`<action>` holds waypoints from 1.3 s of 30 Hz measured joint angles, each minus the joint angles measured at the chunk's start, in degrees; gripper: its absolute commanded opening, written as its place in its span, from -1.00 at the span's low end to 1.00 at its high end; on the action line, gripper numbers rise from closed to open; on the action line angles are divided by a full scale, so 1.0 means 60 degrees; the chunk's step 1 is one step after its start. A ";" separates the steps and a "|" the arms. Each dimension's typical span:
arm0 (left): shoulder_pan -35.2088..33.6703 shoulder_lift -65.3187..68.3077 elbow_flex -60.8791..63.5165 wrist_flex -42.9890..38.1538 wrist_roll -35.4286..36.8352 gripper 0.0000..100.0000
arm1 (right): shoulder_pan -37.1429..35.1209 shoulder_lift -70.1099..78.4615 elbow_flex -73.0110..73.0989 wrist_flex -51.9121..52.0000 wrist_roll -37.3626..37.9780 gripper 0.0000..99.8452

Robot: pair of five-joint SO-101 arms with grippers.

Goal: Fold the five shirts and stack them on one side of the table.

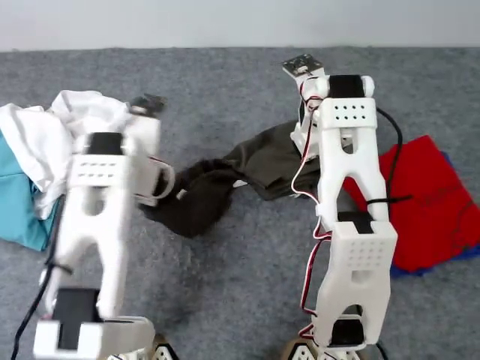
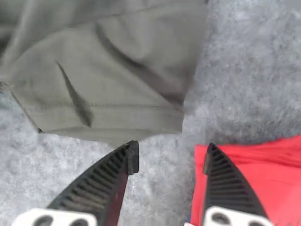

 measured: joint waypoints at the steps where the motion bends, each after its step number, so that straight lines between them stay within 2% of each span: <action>1: -0.0190 -0.0249 0.0000 0.0000 0.0000 -0.98 | 0.0029 -0.0132 0.0220 0.0000 0.0000 -0.55; 6: -0.0952 -0.1333 0.0000 0.0015 0.0000 -0.98 | 0.0029 -0.2110 0.2066 0.0000 0.0015 -0.55; 10: -0.1040 -0.1949 0.0000 0.0015 0.0000 -0.98 | 0.0015 -0.4249 0.3458 0.0000 0.0029 -0.56; 16: -0.1055 -0.2212 0.0000 0.0015 0.0000 -0.98 | 0.0293 -0.7531 0.3736 -0.0147 0.0000 -0.56; 20: -0.1055 -0.2212 0.0000 0.0015 0.0000 -0.98 | 0.0220 -0.8733 0.4278 -0.0791 0.0015 -0.56; 23: -0.1055 -0.2212 0.0190 -0.0176 0.0000 -0.98 | 0.0278 -0.8586 0.5480 -0.1729 -0.0234 -0.56; 27: -0.1055 -0.2212 0.0894 -0.0586 0.0000 -0.98 | 0.0249 -0.7487 0.7487 -0.3941 -0.0850 -0.56; 31: -0.1055 -0.2212 0.1289 -0.0762 0.0000 -0.98 | 0.0205 -0.5846 0.7927 -0.5817 -0.1099 -0.56; 39: -0.1055 -0.2212 0.1377 -0.0777 0.0000 -0.98 | -0.0982 -0.3048 0.6403 -0.5465 -0.1143 -0.56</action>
